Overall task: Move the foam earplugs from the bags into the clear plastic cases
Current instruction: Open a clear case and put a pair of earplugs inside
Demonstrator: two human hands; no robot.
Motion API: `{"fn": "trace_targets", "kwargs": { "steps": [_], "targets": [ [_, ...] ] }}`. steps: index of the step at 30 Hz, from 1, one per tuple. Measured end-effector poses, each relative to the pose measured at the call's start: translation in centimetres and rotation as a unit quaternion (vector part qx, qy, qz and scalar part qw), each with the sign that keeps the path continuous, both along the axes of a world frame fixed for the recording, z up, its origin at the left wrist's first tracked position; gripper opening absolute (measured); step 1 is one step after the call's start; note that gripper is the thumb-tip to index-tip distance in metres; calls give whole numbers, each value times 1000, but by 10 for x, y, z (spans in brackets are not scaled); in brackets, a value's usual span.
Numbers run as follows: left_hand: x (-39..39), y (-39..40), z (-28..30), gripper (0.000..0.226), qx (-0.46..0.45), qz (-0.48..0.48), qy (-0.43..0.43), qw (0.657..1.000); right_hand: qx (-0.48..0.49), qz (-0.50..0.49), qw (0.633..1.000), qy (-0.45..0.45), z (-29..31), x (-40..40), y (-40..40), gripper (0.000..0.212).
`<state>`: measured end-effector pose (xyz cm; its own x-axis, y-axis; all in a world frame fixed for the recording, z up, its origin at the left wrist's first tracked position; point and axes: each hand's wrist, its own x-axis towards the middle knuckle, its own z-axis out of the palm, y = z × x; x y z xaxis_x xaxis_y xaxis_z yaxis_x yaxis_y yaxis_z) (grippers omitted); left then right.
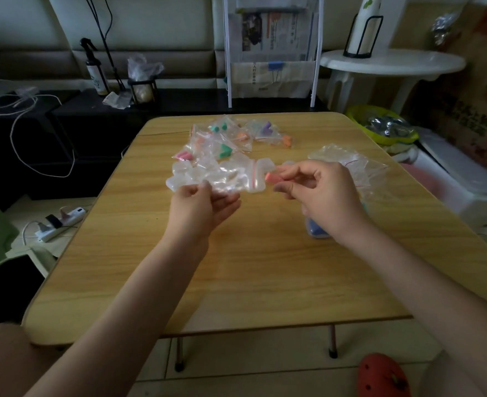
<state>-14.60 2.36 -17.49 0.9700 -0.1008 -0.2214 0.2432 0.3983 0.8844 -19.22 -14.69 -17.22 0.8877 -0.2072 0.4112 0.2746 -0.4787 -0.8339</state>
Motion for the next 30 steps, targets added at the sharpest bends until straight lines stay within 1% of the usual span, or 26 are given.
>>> {"fn": "trace_targets", "kwargs": {
  "steps": [2,4,6,8,10,12,14,15,17,18,20,21,22,23,25,26,28,30],
  "targets": [
    [7,4,1,15,-99,13,53,994,-47,-26,998,-42,2,-1,-1,14],
    [9,6,6,15,-189,-7,116,975,-90,-20,993,-75,4,-2,2,16],
    [4,3,11,23,-213,-59,143,965,-137,10,986,-91,3,-4,10,18],
    [-4,-3,14,27,-205,-121,153,959,-178,40,978,-103,1,-6,19,23],
    [-9,-7,14,24,-212,-167,164,949,-195,58,974,-102,0,-7,26,29],
    [-9,-7,12,28,-229,-177,177,941,-183,65,977,-85,0,-8,26,35],
    [-7,-7,10,24,-233,-155,194,940,-174,53,979,-87,1,-9,24,40],
    [-6,-7,8,22,-223,-133,207,943,-173,44,979,-100,2,-8,23,43],
    [-3,-8,4,24,-182,-100,218,954,-168,27,977,-126,5,-7,20,53],
    [-2,-9,3,28,-152,-102,211,960,-175,24,976,-130,6,-6,18,60],
    [-3,-12,1,31,-76,-120,179,974,-216,22,968,-123,8,-4,14,74],
    [-4,-14,0,30,-38,-122,161,979,-238,18,964,-116,8,-3,11,74],
    [-5,-15,0,29,-13,-121,146,982,-248,13,962,-110,8,-2,9,66],
    [-5,-15,0,27,-4,-120,140,983,-246,8,963,-107,8,-1,6,51],
    [-3,-12,0,27,-23,-126,149,980,-220,1,971,-92,9,-2,2,22],
    [-2,-9,1,27,-43,-131,161,977,-198,0,977,-76,10,-4,1,15],
    [1,-4,1,24,-67,-134,174,973,-148,-2,988,-44,10,-6,-3,13],
    [4,-1,1,22,-69,-122,166,976,-132,-43,989,-43,11,-4,-11,15]
  ]
}}
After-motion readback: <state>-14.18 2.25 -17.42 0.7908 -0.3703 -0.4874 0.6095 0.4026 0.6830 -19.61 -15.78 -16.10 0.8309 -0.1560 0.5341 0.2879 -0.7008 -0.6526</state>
